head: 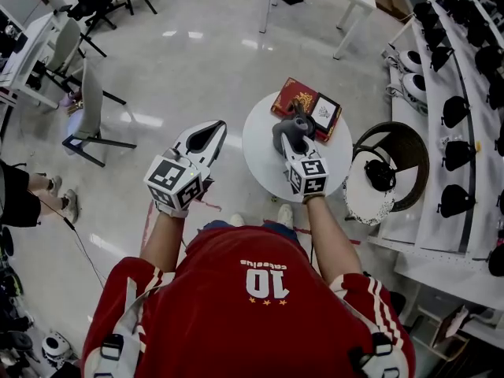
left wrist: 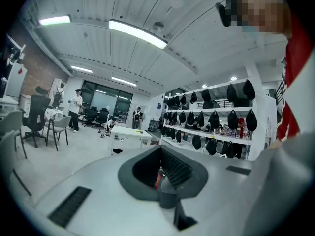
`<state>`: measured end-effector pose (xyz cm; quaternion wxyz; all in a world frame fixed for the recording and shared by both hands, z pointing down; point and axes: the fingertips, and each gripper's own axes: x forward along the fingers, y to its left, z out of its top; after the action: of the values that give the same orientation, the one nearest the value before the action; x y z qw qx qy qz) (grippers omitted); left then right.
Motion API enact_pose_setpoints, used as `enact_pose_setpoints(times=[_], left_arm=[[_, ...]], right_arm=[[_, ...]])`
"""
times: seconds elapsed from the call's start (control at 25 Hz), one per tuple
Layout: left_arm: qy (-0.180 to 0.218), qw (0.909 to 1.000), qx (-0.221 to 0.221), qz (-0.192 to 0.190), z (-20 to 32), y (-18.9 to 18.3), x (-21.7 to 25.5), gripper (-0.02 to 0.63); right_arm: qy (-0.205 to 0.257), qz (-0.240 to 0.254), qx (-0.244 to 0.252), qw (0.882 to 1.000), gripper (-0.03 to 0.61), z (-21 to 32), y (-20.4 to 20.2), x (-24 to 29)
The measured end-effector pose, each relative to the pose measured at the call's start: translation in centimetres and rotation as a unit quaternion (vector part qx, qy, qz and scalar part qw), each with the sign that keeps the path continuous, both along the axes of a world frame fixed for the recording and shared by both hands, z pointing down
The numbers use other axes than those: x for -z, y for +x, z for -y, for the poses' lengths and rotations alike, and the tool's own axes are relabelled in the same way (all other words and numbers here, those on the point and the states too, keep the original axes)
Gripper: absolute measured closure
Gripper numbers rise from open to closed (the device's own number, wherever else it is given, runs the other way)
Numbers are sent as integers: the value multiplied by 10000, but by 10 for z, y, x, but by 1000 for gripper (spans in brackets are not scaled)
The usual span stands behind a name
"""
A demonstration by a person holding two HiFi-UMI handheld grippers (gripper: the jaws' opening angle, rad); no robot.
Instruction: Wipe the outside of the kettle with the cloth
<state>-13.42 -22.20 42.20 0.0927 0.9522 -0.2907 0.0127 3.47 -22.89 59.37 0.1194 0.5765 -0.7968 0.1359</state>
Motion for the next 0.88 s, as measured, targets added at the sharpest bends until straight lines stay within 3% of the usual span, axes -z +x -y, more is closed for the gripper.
enact_pose_setpoints(times=[0.48, 0.88], left_arm=[[-5, 9990, 452, -35, 19, -3, 4, 604], [82, 9986, 509, -89, 13, 47, 17, 604]], right_arm=[[177, 52, 215, 9996, 529, 36, 13, 22], [582, 62, 110, 9982, 529, 40, 77, 63]])
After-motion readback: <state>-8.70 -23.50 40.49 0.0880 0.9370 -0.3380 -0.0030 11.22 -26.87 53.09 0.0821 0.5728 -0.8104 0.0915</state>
